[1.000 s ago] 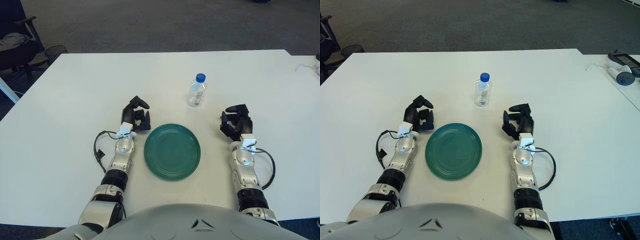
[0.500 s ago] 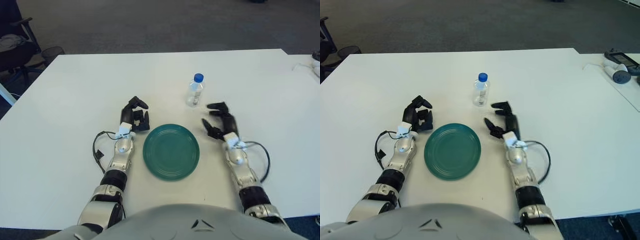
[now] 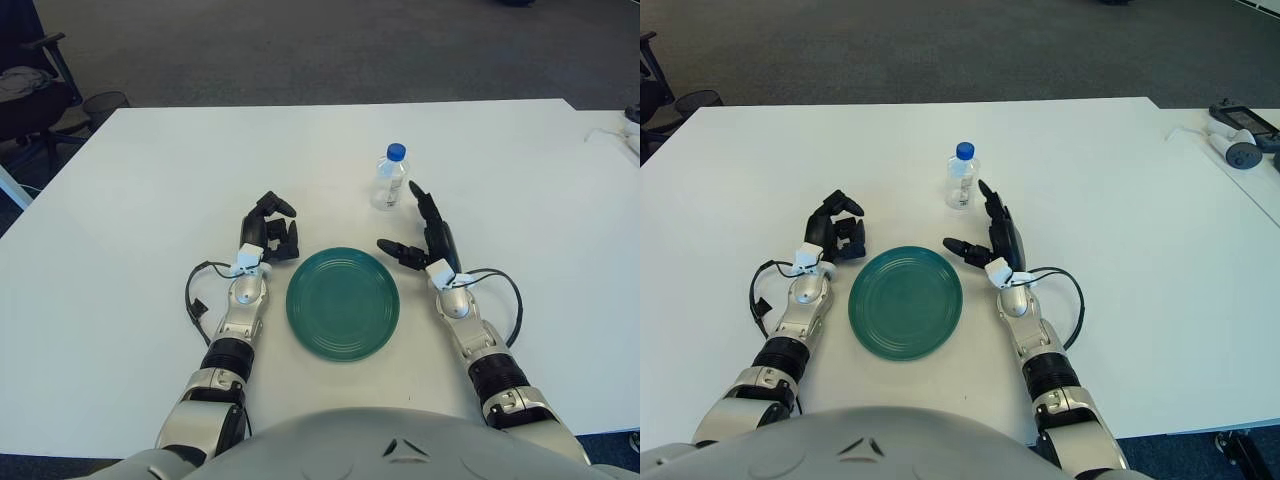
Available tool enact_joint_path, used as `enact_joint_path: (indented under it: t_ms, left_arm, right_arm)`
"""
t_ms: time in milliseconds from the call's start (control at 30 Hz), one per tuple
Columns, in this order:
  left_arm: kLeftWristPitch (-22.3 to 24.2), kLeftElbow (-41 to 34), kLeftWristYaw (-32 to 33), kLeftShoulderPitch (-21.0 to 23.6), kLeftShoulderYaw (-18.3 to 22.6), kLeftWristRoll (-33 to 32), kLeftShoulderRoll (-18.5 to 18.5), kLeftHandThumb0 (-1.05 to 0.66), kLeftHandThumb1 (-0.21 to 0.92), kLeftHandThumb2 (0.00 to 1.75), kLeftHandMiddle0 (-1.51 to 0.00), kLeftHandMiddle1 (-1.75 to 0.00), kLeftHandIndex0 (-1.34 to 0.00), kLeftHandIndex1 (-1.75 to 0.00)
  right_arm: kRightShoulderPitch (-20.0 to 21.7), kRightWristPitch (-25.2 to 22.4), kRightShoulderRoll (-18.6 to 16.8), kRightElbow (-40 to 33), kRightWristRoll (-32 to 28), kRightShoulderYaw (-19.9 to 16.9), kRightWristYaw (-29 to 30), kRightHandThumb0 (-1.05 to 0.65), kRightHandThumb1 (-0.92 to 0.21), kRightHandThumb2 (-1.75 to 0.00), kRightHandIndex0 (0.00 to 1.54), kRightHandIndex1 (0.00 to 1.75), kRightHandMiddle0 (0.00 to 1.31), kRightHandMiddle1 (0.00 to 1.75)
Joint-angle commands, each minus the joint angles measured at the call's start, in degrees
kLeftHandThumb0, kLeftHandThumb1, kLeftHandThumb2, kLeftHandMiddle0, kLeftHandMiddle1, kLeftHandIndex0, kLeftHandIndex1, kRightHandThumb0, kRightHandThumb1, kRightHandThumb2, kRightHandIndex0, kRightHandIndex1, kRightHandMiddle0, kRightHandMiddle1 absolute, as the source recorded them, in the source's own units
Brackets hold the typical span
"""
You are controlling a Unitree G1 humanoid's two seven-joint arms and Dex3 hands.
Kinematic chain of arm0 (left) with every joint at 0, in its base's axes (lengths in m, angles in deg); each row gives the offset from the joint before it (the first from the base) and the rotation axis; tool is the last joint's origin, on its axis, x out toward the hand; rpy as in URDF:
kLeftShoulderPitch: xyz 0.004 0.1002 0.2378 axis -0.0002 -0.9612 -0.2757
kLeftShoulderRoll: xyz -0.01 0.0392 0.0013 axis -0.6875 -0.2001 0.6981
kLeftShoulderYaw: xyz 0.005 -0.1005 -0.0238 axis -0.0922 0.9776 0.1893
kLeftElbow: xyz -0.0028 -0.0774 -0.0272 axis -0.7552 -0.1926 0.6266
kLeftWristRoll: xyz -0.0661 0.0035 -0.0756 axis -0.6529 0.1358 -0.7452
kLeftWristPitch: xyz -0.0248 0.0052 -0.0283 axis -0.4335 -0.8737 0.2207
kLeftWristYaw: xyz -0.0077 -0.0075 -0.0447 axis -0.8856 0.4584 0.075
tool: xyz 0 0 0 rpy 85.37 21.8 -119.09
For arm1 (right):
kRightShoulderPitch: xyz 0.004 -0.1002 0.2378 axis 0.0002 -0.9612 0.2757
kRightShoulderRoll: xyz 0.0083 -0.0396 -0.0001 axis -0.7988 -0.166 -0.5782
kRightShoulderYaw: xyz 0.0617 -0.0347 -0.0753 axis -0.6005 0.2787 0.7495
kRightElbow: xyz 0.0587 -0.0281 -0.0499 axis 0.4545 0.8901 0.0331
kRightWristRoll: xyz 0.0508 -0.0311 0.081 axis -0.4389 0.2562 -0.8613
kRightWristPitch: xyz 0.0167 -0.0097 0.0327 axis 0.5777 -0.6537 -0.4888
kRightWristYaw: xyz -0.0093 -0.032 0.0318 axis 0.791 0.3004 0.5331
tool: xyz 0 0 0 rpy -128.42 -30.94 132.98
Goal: Put the bottle into the plate.
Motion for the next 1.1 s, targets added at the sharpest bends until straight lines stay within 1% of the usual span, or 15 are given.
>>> enact_joint_path:
  t_ms: [0,300,667,767,1067]
  left_arm:
    - [0.1,2.0,0.1,-3.2,0.1,0.3,0.0,-0.51,0.21,1.44,-1.28,-1.75,-0.69,-1.75]
    - [0.3,2.1,0.0,-3.2,0.3,0.2,0.1,-0.51,0.21,1.45,-1.28,-1.75,-0.69,-1.75]
    - [0.0,2.1,0.2,-3.3,0.3,0.5,-0.1,-0.51,0.21,1.44,-1.29,-1.75,-0.69,-1.75]
    - [0.1,2.1,0.2,-3.2,0.2,0.7,-0.2,-0.51,0.21,1.44,-1.29,-1.75,-0.69,-1.75]
    - [0.0,2.0,0.2,-3.1,0.3,0.6,-0.3,-0.51,0.21,1.44,-1.29,-1.75,-0.69,-1.75]
  right_arm:
    - [-4.7,4.2,-2.2,8.4,-1.4,0.5,1.0,-1.05,-0.88,-0.09,0.00,0.00,0.00,0.00]
    - [-3.6,5.8,-1.7,10.8,-2.3,0.6,0.6,-1.05,-0.89,-0.08,0.00,0.00,0.00,0.00]
    - [-4.6,2.5,-2.5,9.7,-4.7,-0.7,0.0,-1.05,-0.88,-0.06,0.00,0.00,0.00,0.00]
    - [-4.4,3.2,-2.7,10.0,-4.8,-0.6,0.3,-1.05,-0.88,-0.05,0.00,0.00,0.00,0.00]
    - [-4.4,1.5,-3.2,9.8,-5.9,-1.3,-0.3,-1.05,-0.87,-0.04,0.00,0.00,0.00,0.00]
